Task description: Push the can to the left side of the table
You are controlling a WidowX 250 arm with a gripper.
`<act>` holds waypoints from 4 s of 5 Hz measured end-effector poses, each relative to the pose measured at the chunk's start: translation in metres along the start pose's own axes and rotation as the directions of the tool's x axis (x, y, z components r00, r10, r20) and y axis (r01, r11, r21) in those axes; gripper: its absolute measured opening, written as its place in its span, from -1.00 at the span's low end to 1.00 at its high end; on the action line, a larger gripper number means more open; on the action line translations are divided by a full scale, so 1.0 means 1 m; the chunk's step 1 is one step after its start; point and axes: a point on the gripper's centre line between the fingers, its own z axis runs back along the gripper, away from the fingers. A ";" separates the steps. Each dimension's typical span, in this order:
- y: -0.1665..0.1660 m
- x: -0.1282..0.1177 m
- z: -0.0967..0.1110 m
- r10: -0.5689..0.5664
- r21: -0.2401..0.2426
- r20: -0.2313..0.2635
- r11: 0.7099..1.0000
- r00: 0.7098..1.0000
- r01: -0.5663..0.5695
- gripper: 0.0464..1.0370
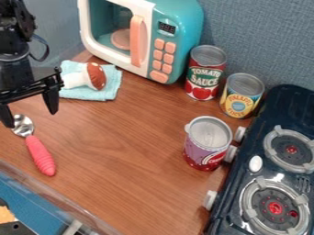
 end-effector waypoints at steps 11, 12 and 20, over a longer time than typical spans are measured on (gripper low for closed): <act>-0.205 -0.179 0.017 -0.171 -0.085 -0.126 0.983 0.977 0.161 0.93; -0.214 -0.186 0.011 -0.185 -0.066 -0.135 0.982 0.973 0.177 0.93; -0.183 -0.124 -0.031 0.046 0.002 -0.054 0.999 0.998 -0.046 0.93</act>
